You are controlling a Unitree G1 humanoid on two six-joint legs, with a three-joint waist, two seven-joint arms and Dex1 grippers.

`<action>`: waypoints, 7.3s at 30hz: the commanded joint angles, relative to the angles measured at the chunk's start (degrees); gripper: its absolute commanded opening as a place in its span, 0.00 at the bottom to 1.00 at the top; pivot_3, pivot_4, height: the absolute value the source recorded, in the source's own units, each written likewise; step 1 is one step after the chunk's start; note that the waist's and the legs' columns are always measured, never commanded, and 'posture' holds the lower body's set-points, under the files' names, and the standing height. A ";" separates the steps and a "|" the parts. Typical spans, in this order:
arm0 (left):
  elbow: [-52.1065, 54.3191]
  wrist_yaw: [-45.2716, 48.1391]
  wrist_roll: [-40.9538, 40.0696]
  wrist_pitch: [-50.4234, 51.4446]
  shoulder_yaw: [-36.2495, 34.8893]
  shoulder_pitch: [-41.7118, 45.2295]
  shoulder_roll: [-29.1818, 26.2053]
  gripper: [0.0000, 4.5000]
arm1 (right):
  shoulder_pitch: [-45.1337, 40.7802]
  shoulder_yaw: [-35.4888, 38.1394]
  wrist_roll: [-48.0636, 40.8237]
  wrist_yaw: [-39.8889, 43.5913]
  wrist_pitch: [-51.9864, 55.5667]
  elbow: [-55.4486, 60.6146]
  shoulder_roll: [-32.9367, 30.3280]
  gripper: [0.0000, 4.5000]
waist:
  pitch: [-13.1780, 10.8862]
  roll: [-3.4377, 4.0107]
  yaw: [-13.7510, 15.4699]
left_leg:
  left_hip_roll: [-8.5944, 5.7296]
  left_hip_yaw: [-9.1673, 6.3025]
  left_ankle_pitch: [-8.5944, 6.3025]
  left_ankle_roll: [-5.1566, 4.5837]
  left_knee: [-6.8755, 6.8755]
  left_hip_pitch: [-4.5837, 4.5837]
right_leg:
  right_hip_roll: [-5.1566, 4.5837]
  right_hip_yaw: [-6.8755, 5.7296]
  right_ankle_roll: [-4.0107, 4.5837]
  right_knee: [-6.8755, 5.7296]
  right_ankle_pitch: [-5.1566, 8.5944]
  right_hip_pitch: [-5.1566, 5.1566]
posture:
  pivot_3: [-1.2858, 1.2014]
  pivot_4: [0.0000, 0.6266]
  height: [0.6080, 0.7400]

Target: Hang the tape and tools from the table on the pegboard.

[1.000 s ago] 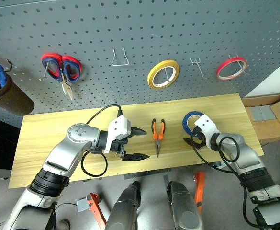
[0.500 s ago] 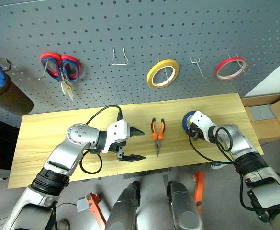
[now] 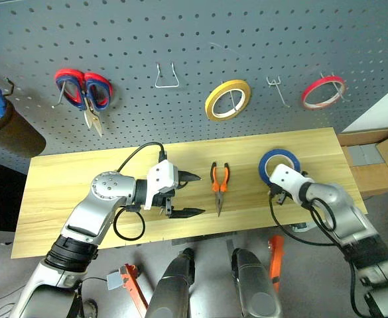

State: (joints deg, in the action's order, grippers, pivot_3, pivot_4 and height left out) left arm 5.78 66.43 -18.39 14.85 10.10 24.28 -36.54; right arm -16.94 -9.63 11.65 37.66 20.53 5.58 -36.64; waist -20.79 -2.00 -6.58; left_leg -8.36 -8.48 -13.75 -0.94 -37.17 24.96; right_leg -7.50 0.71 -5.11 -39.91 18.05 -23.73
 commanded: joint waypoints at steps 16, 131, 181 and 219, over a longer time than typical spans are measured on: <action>2.02 -6.33 -4.82 2.43 -4.89 8.11 7.47 1.00 | -3.61 5.82 6.47 -11.24 -4.55 23.86 4.18 0.13 | 0.04 -0.02 -1.38 | 0.48 0.86 0.09 0.05 -0.82 -0.09 | 0.23 0.06 0.09 -0.03 -0.91 -0.22 | 0.41 0.54 1.00; -13.26 -2.11 2.36 -12.59 -16.93 -8.49 -11.89 1.00 | -24.54 -10.07 -9.65 -24.35 13.65 -23.54 41.34 0.46 | 0.56 -0.16 -2.97 | 1.07 1.39 0.25 0.32 -0.73 -0.11 | 0.51 -0.01 0.57 -0.19 -1.44 -0.92 | 0.44 0.52 1.00; 14.36 -29.83 -13.75 9.49 -36.88 -21.33 -3.42 1.00 | -57.05 0.93 -21.99 -17.56 -30.61 -29.31 52.98 0.45 | 0.64 -0.30 -0.48 | 1.81 2.27 0.37 0.58 -0.66 -0.08 | 0.58 -0.33 1.02 -0.94 -1.70 -1.79 | 0.53 0.52 1.00; 11.31 -29.91 -12.31 8.30 -28.56 -10.19 -1.79 1.00 | -74.10 8.58 -20.44 -17.32 -58.41 -74.69 55.81 0.45 | 0.60 -0.29 2.79 | 2.04 2.29 0.30 0.77 -0.67 -0.08 | 0.80 -0.51 1.18 -0.90 -1.79 -1.84 | 0.57 0.57 1.00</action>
State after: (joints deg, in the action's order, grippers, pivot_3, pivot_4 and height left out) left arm 16.35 36.05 -30.85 24.37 -17.87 13.88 -38.07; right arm -85.03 -2.08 -8.88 21.10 -36.20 -70.14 10.28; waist -20.19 -2.29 -3.79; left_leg -6.32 -6.19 -13.45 -0.17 -37.84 24.88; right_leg -6.70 0.19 -3.93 -40.82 16.26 -25.58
